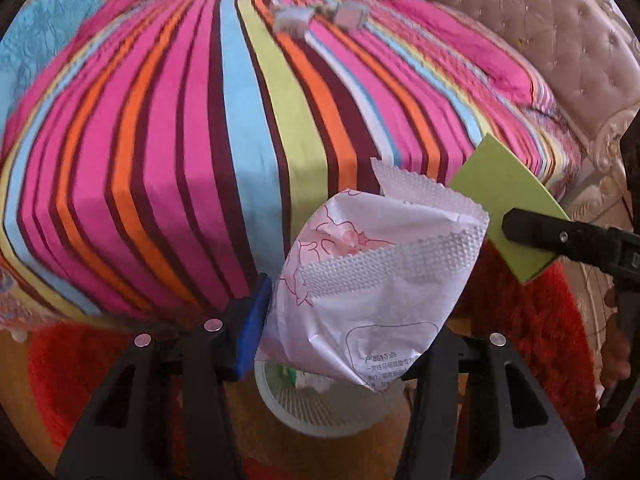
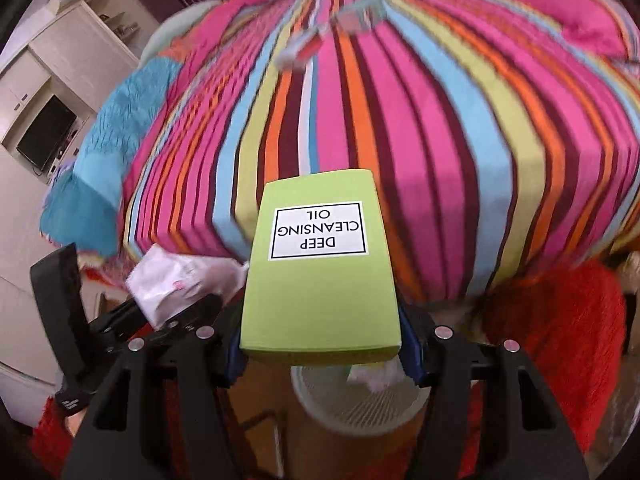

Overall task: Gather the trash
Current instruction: 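Carry the bag and green box down over the wastebasket, then open both tools to drop the bag and green box into the wastebasket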

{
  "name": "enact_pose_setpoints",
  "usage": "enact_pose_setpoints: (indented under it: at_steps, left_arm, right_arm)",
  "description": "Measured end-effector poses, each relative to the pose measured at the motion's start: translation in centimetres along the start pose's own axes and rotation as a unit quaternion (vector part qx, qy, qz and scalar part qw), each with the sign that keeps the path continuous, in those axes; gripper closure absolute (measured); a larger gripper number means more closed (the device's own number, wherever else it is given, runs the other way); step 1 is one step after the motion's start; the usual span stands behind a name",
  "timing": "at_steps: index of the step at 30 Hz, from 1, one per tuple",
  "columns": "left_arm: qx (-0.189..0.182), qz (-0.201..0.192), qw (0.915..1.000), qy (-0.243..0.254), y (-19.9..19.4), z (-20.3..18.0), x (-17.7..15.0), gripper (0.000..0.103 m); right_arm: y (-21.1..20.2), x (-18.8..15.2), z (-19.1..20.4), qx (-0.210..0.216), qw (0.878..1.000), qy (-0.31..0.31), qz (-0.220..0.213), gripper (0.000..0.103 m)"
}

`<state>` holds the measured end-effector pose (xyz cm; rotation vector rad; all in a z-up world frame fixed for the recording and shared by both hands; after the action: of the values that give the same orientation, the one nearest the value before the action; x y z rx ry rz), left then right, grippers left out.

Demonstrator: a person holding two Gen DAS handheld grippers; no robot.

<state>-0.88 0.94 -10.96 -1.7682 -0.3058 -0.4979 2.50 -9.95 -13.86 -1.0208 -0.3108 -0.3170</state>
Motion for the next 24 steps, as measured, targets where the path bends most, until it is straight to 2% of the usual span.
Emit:
enact_pose_setpoints:
  at_steps: [6, 11, 19, 24]
  left_arm:
    - [-0.012, 0.057, 0.9982, 0.012, 2.9, -1.2, -2.9, 0.053]
    - [-0.012, 0.099, 0.9949, 0.017, 4.9, -1.4, -3.9, 0.053]
    - [-0.008, 0.174, 0.9846, -0.008, 8.4, -0.4, -5.6, 0.053]
    - [-0.011, 0.222, 0.9748, -0.025, 10.3, 0.3, -6.8, 0.053]
  right_arm:
    - [2.7, -1.7, -2.3, 0.005, 0.997, 0.056, 0.056, 0.046]
    - [5.5, -3.7, -4.4, 0.014, 0.986, 0.117, 0.118, 0.046]
    - [8.9, -6.0, -6.1, 0.003, 0.968, 0.159, 0.195, 0.046]
    - [10.9, -7.0, -6.4, -0.015, 0.957, 0.169, 0.235, 0.046]
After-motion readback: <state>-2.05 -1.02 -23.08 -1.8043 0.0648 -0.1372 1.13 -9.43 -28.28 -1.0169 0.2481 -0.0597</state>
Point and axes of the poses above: each gripper's, at about its wrist camera, not at the fingertips, and y roughly the way its jaws point, z to its left, x to its top, the point moved 5 cm from there along y, roughly the way its jaws point, and after that the axes turned 1 degree about y, right-handed, at the moved point
